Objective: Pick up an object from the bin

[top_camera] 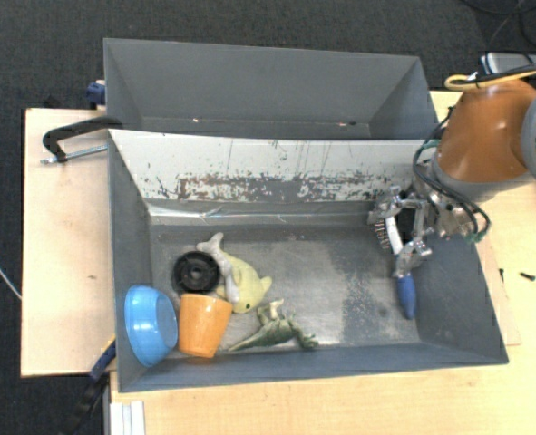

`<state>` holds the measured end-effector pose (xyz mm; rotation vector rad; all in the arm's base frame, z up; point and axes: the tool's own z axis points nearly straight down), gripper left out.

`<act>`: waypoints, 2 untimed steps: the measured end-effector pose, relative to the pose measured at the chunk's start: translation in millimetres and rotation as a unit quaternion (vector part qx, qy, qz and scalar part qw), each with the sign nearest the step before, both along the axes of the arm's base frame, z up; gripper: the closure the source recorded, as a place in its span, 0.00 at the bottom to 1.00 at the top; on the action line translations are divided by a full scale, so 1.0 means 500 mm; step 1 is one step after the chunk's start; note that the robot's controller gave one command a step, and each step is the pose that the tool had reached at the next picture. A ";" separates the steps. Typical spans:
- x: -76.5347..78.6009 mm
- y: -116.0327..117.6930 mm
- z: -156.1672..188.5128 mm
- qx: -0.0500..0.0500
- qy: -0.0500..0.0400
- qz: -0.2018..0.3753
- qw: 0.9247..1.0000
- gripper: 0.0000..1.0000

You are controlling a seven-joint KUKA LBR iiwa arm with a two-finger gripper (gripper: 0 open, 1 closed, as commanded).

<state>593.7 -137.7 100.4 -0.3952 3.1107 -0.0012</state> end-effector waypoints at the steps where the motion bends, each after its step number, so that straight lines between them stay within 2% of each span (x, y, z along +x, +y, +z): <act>1: 0.000 -0.008 -0.001 0.005 -0.002 0.162 0.987 0.00; 2: 0.003 0.019 -0.005 0.009 0.004 0.306 0.952 0.00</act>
Offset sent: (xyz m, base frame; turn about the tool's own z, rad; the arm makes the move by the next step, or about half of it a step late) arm -0.0043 -0.0117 -0.0053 -0.3270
